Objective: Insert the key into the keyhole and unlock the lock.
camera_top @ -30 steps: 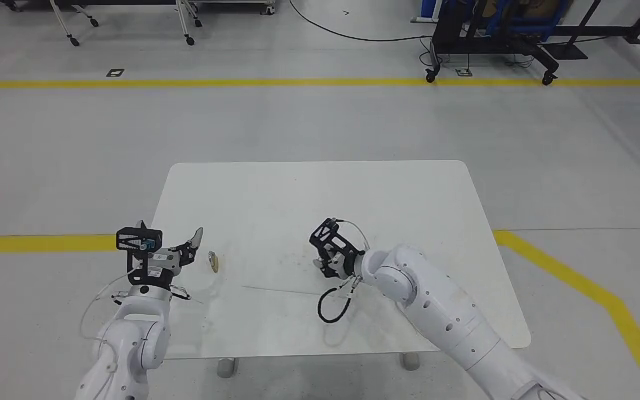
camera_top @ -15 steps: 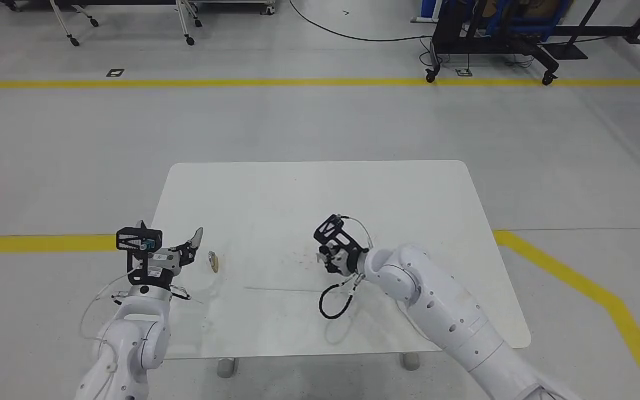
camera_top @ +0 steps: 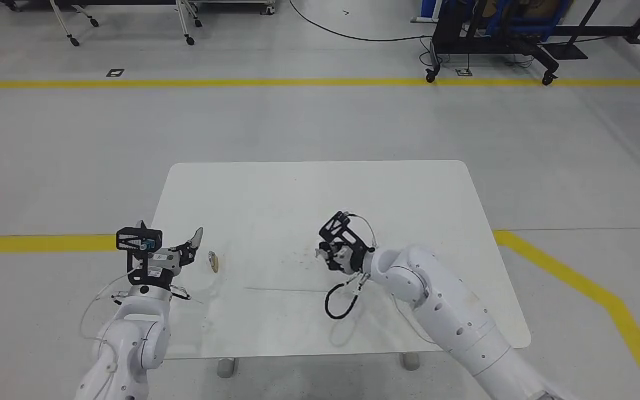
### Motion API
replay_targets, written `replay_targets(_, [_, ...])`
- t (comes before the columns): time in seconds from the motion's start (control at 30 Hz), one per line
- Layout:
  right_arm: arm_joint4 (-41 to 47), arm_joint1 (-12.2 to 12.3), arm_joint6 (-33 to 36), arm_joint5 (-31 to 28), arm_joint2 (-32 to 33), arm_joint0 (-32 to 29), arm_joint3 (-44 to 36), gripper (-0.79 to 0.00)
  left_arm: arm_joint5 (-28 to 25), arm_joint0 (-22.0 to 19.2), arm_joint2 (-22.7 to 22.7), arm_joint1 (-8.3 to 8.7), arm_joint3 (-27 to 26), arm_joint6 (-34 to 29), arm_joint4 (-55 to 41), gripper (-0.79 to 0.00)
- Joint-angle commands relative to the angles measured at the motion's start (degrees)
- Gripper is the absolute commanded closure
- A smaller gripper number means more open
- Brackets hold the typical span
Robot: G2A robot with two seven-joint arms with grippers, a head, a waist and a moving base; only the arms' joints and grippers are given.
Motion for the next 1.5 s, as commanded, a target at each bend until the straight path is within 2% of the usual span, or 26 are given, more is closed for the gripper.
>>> replay_targets(0.0, [2.8, 0.1, -1.3, -0.6, 1.2, -0.8, -0.2, 0.000, 0.0, 0.0, 0.0, 0.00, 0.0, 0.0, 0.0, -0.785])
replay_targets(0.17, [14.8, 0.7, -4.6, -6.1, 5.6, -3.4, -0.5, 0.000, 0.0, 0.0, 0.0, 0.00, 0.0, 0.0, 0.0, -0.785])
replay_targets(0.37, [29.1, 1.5, -4.9, -14.0, 10.3, -6.2, 0.1, 0.000, 0.0, 0.0, 0.0, 0.00, 0.0, 0.0, 0.0, -0.785])
replay_targets(0.47, [30.0, 2.1, -5.3, -15.6, 12.8, -7.4, -0.1, 0.000, 0.0, 0.0, 0.0, 0.00, 0.0, 0.0, 0.0, -0.785])
replay_targets(0.93, [30.0, 2.1, -5.3, -15.6, 12.8, -7.4, -0.1, 0.000, -0.1, 0.0, 0.0, -0.02, 0.0, 0.1, -0.3, -0.785])
replay_targets(1.0, [30.0, 2.1, -5.3, -15.6, 12.8, -7.4, -0.1, 0.000, -2.0, 0.3, 0.0, -0.32, -0.4, 0.2, -7.0, -0.785])
replay_targets(1.07, [31.5, 2.0, -5.8, -14.9, 12.6, -7.8, 0.5, 0.000, -5.8, -0.2, -0.7, -0.66, -0.1, -1.3, -19.3, -0.785])
replay_targets(1.17, [35.8, 1.6, -5.5, -16.4, 11.1, -6.3, 2.9, 0.000, -11.4, -2.8, -1.8, -0.92, 0.8, -7.2, -37.1, -0.785])
replay_targets(1.27, [44.7, 0.7, -3.7, -19.8, 8.0, -3.2, 7.6, 0.000, -16.7, -5.8, -1.7, -0.96, 2.5, -15.0, -52.1, -0.785])
replay_targets(1.37, [49.7, -0.6, -1.4, -20.3, 4.0, 1.3, 13.4, 0.000, -17.4, -9.7, -0.8, -1.01, 5.5, -24.6, -68.1, -0.785])
replay_targets(1.47, [53.8, -2.0, -0.9, -22.4, 0.3, 5.0, 17.9, 0.000, -16.4, -14.1, 1.2, -0.97, 8.3, -33.5, -76.9, -0.785])
